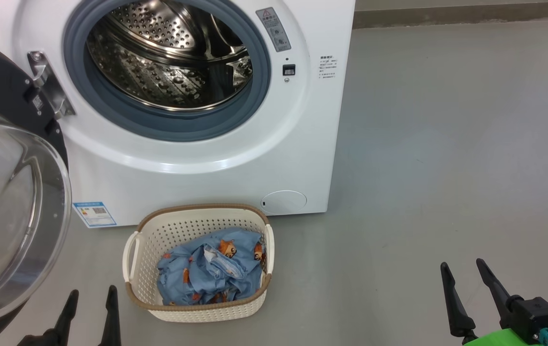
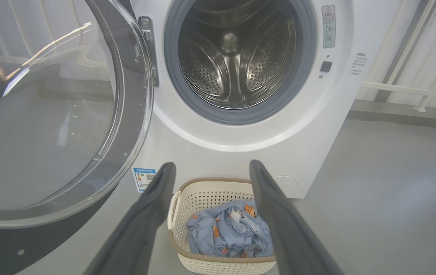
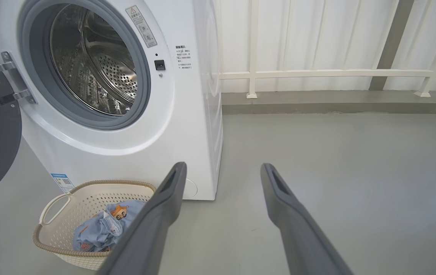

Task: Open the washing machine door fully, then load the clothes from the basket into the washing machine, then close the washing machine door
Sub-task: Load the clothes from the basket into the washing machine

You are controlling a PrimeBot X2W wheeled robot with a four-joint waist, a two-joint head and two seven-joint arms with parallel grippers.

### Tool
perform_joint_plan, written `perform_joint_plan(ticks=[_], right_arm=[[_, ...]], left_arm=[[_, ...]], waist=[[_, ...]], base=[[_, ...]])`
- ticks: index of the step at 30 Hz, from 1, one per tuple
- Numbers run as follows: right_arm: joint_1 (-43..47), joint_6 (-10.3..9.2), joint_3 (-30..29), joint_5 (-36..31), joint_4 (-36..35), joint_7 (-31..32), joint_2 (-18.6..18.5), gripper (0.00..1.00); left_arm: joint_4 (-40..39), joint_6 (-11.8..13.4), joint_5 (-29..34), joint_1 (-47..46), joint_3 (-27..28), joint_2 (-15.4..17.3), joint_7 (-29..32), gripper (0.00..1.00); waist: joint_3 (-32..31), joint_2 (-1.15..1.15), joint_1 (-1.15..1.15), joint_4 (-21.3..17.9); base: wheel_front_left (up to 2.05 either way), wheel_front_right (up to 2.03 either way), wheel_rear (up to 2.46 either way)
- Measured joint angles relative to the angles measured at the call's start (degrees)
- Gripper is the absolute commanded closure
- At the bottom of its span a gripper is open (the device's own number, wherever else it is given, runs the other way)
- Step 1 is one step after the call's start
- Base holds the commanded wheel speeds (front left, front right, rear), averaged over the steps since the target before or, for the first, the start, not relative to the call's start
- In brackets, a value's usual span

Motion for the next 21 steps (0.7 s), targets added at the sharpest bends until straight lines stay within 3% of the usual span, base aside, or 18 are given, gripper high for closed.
perform_joint_plan(ticks=[10, 21], right_arm=[[0.0, 0.00, 0.1, 0.0, 0.2, 0.0, 0.1, 0.00], [-0.1, 0.00, 0.2, 0.0, 0.2, 0.0, 0.1, 0.00]], left_arm=[[0.3, 0.0, 1.0, 0.0, 0.4, -0.1, 0.0, 0.00], [-0.6, 0.0, 1.3, -0.6, 0.5, -0.8, 0.0, 0.00]], waist=[[0.6, 0.00, 0.00, 0.2], [2.7, 0.00, 0.00, 0.0]], base=[[0.73, -0.72, 0.00], [1.94, -1.94, 0.00]])
